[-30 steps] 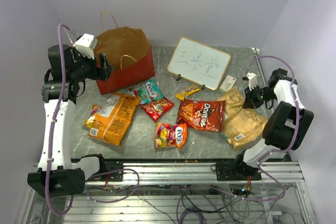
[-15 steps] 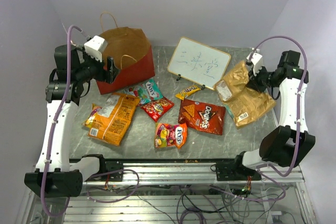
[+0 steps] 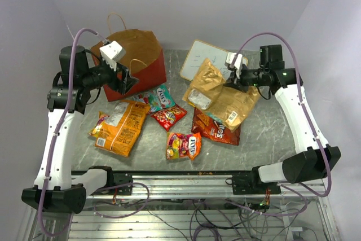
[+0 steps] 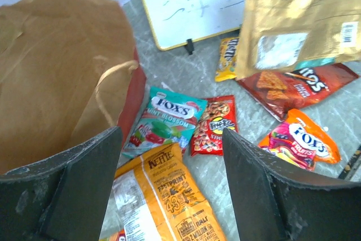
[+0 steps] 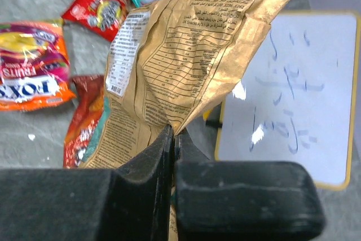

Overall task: Place the snacks into the paper bag
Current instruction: Place the snack in the paper bag.

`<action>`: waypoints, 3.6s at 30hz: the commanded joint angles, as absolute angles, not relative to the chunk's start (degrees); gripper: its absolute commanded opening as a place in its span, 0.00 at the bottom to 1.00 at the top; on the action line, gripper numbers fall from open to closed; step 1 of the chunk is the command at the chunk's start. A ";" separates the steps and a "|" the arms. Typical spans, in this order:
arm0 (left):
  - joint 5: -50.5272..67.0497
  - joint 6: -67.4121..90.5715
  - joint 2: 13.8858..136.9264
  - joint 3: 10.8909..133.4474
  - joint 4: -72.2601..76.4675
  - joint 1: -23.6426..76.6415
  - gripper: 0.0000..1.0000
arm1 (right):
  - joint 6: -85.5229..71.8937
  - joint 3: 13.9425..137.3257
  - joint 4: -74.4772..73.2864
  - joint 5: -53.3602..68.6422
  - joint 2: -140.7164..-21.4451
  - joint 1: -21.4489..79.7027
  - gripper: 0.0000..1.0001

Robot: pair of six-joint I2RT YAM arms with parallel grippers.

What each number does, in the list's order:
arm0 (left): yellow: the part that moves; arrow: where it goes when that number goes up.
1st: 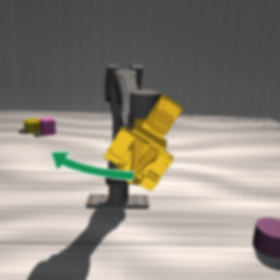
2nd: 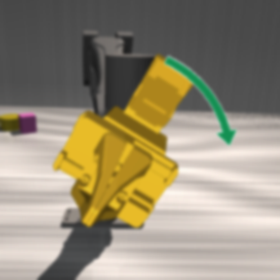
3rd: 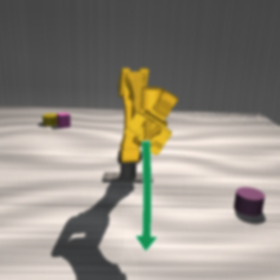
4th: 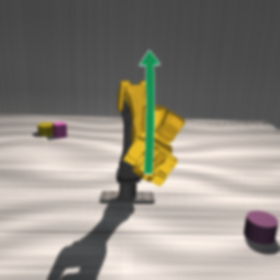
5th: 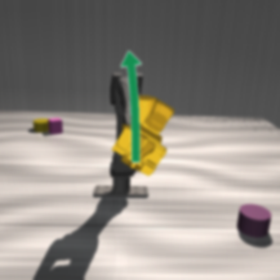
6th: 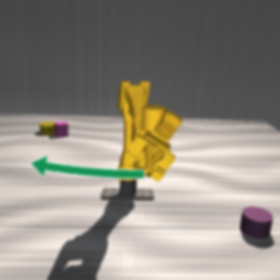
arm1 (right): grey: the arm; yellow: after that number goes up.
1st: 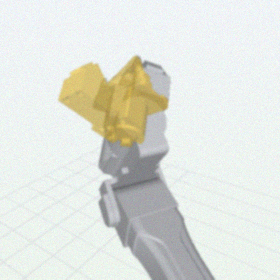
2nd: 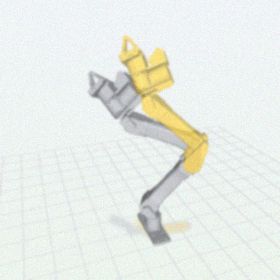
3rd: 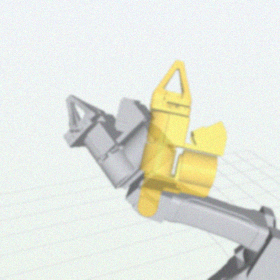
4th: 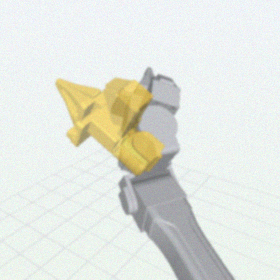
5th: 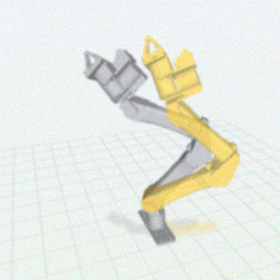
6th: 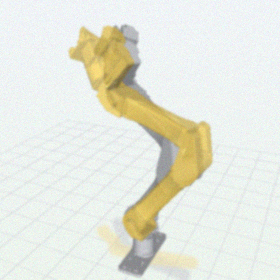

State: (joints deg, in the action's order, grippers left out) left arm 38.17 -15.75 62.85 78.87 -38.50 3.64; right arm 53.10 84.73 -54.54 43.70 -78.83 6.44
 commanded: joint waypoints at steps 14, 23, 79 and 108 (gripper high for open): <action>52.59 -14.11 76.36 90.58 -41.57 12.57 0.81 | 50.91 95.87 -47.18 44.09 -84.56 29.71 0.00; 51.29 -20.22 79.66 94.01 -47.32 19.11 0.89 | 51.53 98.43 -49.10 39.65 -86.81 38.79 0.00; 42.25 -30.38 78.05 100.20 -55.83 23.08 0.07 | 39.46 99.64 -47.05 46.06 -78.62 31.54 0.88; 11.14 -39.34 80.14 130.37 -49.77 22.59 0.07 | 37.21 79.85 -44.49 48.09 -67.69 12.77 0.88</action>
